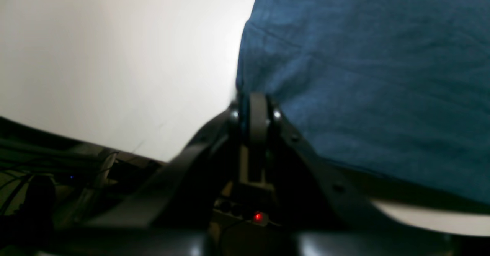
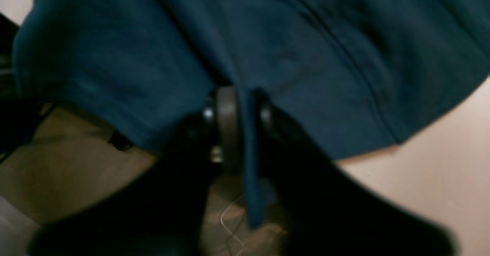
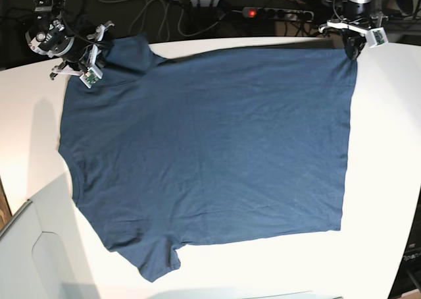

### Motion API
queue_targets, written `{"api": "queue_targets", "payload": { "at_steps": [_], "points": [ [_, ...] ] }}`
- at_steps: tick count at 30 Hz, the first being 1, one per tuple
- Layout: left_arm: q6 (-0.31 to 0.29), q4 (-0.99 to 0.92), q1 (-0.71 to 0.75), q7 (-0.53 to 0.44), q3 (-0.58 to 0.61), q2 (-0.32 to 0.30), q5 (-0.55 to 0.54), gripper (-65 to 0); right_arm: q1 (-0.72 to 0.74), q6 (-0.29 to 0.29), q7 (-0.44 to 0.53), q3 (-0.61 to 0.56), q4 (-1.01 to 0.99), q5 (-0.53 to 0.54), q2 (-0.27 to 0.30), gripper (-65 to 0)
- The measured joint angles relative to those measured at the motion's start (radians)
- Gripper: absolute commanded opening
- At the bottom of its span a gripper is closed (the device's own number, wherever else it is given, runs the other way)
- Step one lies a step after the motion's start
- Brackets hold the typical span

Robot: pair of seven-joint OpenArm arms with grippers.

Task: Fold the T-shirt properly
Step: 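Adjust the right gripper's hold on the shoulder corner, then lift both shoulder corners and fold them toward the hem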

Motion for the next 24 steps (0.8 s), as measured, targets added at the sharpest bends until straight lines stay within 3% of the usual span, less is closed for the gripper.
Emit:
{"api": "queue_targets", "payload": {
  "at_steps": [8, 13, 24],
  "points": [
    [0.000, 0.007, 0.000, 0.000, 0.000, -0.002, 0.000, -65.0, -0.079, 0.000, 0.027, 0.008, 0.113, -0.012, 0.010, -64.0],
    [0.000, 0.008, 0.003, 0.000, 0.000, -0.002, 0.000, -65.0, -0.093, 0.000, 0.036, 0.072, 0.214, -0.009, 0.002, -64.0],
    [0.001, 0.008, -0.100, 0.003, -0.002, -0.008, 0.000, -65.0, 0.029, 0.002, 0.008, 0.099, 0.219, -0.009, -0.015, -64.0]
  ]
}}
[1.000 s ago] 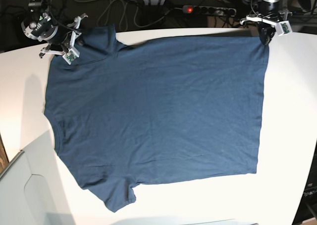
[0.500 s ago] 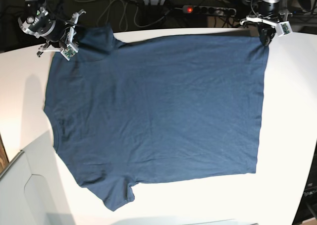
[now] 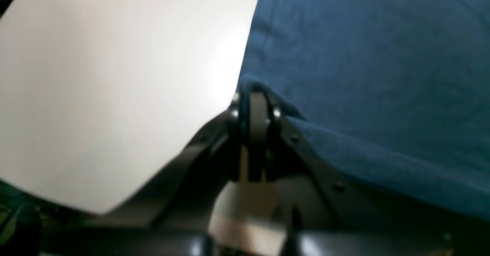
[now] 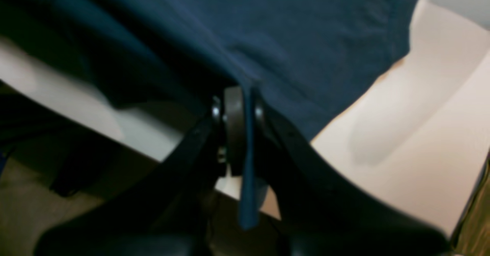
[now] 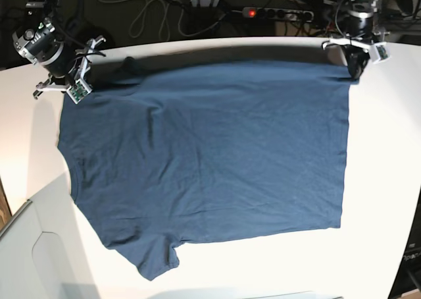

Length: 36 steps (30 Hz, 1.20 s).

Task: Fold the T-shirt properly
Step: 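Lift both shoulder corners and fold them toward the hem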

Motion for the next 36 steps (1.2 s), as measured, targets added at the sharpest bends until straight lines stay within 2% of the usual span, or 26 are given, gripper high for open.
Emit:
{"api": "queue_targets", "payload": {
  "at_steps": [2, 7, 16, 19, 21, 23, 26, 29, 32, 36],
  "points": [
    [0.000, 0.000, -0.022, 0.002, 0.000, 0.000, 0.000, -65.0, 0.046, 0.006, -0.053, -0.002, -0.001, 0.000, -0.001, -64.1],
    [-0.001, 0.001, -0.098, 0.000, 0.000, -0.003, 0.002, -65.0, 0.144, 0.005, -0.095, -0.003, -0.003, 0.003, -0.002, -64.1],
    [-0.004, -0.011, -0.217, 0.005, 0.001, -0.070, 0.003, -65.0, 0.341, 0.006, -0.126, -0.066, -0.166, 0.000, 0.001, -64.2],
    [-0.004, -0.013, -0.268, 0.121, 0.001, -0.086, 0.003, -65.0, 0.410, 0.006, -0.127, -0.103, -0.237, 0.001, 0.003, -64.2],
    [-0.004, -0.013, -0.312, 0.151, 0.001, -0.087, 0.003, -65.0, 0.452, 0.006, -0.117, -0.116, -0.277, 0.008, 0.002, -64.2],
    [-0.005, -0.013, -0.354, 0.189, 0.001, -0.089, 0.003, -65.0, 0.486, 0.006, -0.115, -0.134, -0.310, -0.033, 0.004, -64.3],
    [-0.005, -0.012, -0.388, 0.219, 0.001, -0.090, 0.003, -65.0, 0.541, 0.006, -0.122, -0.189, -0.365, -0.100, 0.001, -64.3],
    [-0.004, -0.013, -0.408, 0.241, 0.006, -0.089, 0.031, -65.0, 0.597, 0.006, -0.089, -0.228, -0.418, -0.139, -0.002, -64.3],
    [-0.008, -0.042, -0.440, 0.241, 0.007, -0.087, 0.098, -65.0, 0.640, 0.006, -0.072, -0.251, -0.474, -0.159, -0.002, -64.3],
    [-0.009, -0.079, -0.454, 0.244, 0.008, -0.086, 0.100, -65.0, 0.686, 0.006, -0.072, -0.257, -0.529, -0.159, -0.002, -64.3]
  ]
}}
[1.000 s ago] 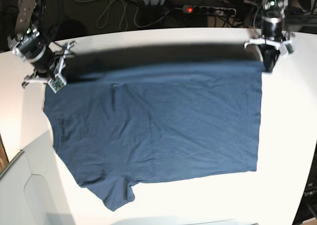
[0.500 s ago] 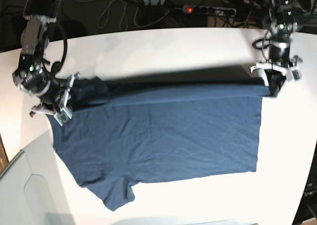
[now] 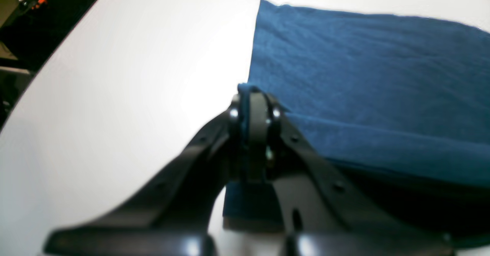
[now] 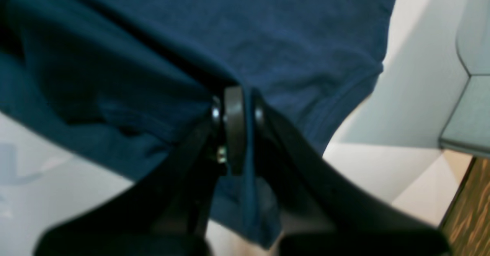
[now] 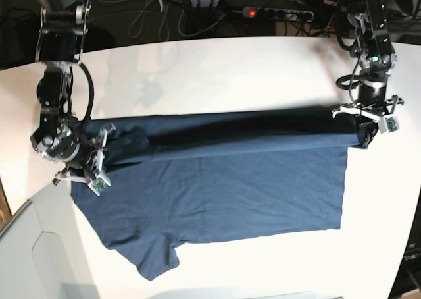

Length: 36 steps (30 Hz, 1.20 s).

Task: Fold the T-shirt properly
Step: 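Lift both shoulder corners and fold them toward the hem, then open both grippers and release the folded edge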

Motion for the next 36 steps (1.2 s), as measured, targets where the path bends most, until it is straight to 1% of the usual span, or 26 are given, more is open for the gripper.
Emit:
{"api": "queue_targets", "payload": {
  "at_steps": [3, 5, 8, 12, 15, 18, 25, 31, 33, 35, 36],
  "points": [
    [0.000, -0.013, -0.011, 0.013, 0.000, 0.000, 0.003, -65.0, 0.026, 0.000, 0.002, 0.000, -0.021, 0.002, 0.000, -64.3],
    [0.000, -0.023, -0.028, 0.001, 0.001, 0.000, 0.004, -65.0, 0.037, 0.000, 0.006, 0.000, -0.037, 0.002, -0.001, -64.3],
    [0.000, -0.042, -0.056, 0.004, 0.002, 0.000, 0.005, -65.0, 0.052, 0.000, 0.001, 0.002, -0.069, -0.017, -0.026, -64.4],
    [0.000, -0.068, -0.075, 0.005, 0.005, 0.000, 0.006, -65.0, 0.061, 0.000, 0.053, 0.001, -0.109, -0.032, -0.045, -64.2],
    [0.005, -0.109, -0.101, -0.004, 0.042, -0.003, 0.011, -65.0, 0.062, 0.000, 0.060, 0.000, -0.142, -0.035, -0.059, -64.2],
    [0.000, -0.125, -0.127, 0.007, 0.059, 0.001, 0.008, -65.0, 0.072, 0.000, 0.063, 0.001, -0.152, -0.038, -0.058, -64.2],
    [0.003, -0.128, -0.177, 0.004, 0.057, 0.000, 0.008, -65.0, 0.091, 0.000, 0.064, 0.001, -0.151, -0.040, -0.055, -64.1],
    [0.001, -0.183, -0.201, 0.005, 0.057, 0.000, 0.008, -65.0, 0.091, 0.000, 0.064, 0.001, -0.151, -0.040, -0.053, -63.7],
    [0.002, -0.188, -0.201, 0.005, 0.057, 0.000, 0.008, -65.0, 0.090, 0.000, 0.063, 0.001, -0.151, -0.040, -0.053, -60.9],
    [0.004, -0.188, -0.201, 0.004, 0.057, 0.000, 0.008, -57.4, 0.090, 0.000, 0.063, 0.001, -0.151, -0.040, -0.053, -54.2],
    [0.005, -0.188, -0.201, 0.004, 0.057, 0.000, 0.009, -53.9, 0.090, 0.000, 0.063, 0.001, -0.151, -0.040, -0.053, -49.8]
  ]
}}
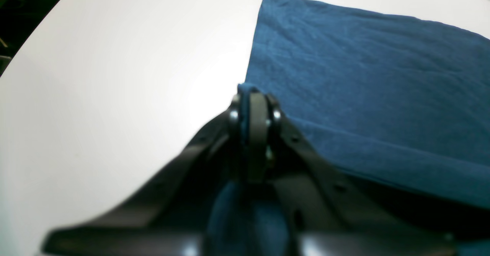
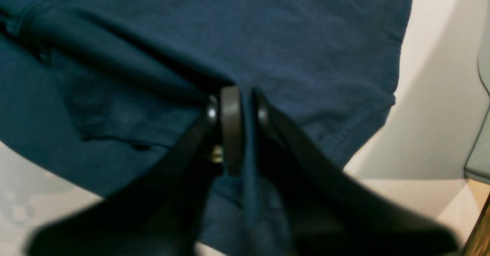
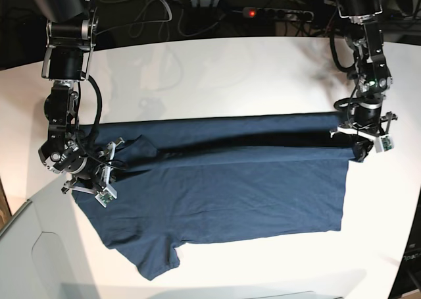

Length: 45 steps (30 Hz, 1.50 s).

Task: Fold the T-shirt properly
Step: 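Open both grippers and release the folded edge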

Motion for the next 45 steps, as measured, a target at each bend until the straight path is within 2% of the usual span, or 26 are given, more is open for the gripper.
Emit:
{"api": "queue_targets", "payload": {
  "at_steps": [1, 3, 6, 9, 12, 16, 19, 23, 29, 39, 42, 43, 45],
  "points": [
    [0.000, 0.000, 0.000, 0.000, 0.000, 0.000, -0.001, -51.7, 0.000, 0.000, 0.000, 0.000, 0.000, 0.000, 0.000, -45.5],
    [0.000, 0.000, 0.000, 0.000, 0.000, 0.000, 0.000, -51.4, 0.000, 0.000, 0.000, 0.000, 0.000, -0.002, 0.000, -38.2],
    [0.000, 0.006, 0.003, 0.000, -0.005, 0.000, 0.000, -51.0, 0.000, 0.000, -0.001, 0.002, 0.002, -0.003, 0.000, -33.6],
    [0.003, 0.007, 0.003, 0.000, -0.007, 0.000, -0.001, -50.8, -0.001, 0.000, 0.000, 0.014, 0.005, -0.002, -0.001, -33.0],
    [0.003, 0.009, 0.028, -0.011, -0.008, 0.000, -0.005, -50.2, -0.007, 0.000, 0.000, 0.085, 0.007, 0.005, -0.004, -32.9],
    [0.005, 0.010, 0.087, -0.009, -0.057, 0.023, -0.011, -43.6, -0.038, 0.000, -0.006, 0.140, 0.008, -0.003, 0.000, -32.9],
    [0.004, 0.000, 0.108, -0.011, -0.095, 0.051, -0.008, -41.5, -0.066, 0.000, 0.000, 0.153, 0.009, -0.002, 0.007, -32.9],
    [0.003, -0.005, 0.118, -0.014, -0.098, 0.068, -0.009, -38.0, -0.090, 0.000, -0.003, 0.156, 0.014, -0.003, 0.019, -32.9],
    [0.000, -0.107, 0.111, -0.013, -0.092, 0.079, -0.009, -32.7, -0.129, 0.000, -0.004, 0.156, 0.121, 0.003, 0.019, -32.9],
    [0.000, -0.158, 0.077, -0.039, -0.051, 0.081, -0.009, -32.6, -0.195, 0.000, -0.008, 0.157, 0.249, -0.004, 0.040, -32.9],
    [-0.001, -0.158, 0.077, -0.041, -0.051, 0.081, -0.008, -32.9, -0.196, 0.000, -0.020, 0.206, 0.267, 0.015, 0.031, -32.9],
    [0.000, -0.158, 0.077, -0.041, -0.051, 0.081, -0.008, -33.4, -0.191, 0.000, -0.043, 0.233, 0.268, 0.013, 0.031, -32.9],
    [0.000, -0.158, 0.077, -0.041, -0.051, 0.081, -0.008, -38.4, -0.188, 0.000, -0.066, 0.279, 0.268, -0.010, 0.039, -32.9]
  ]
}}
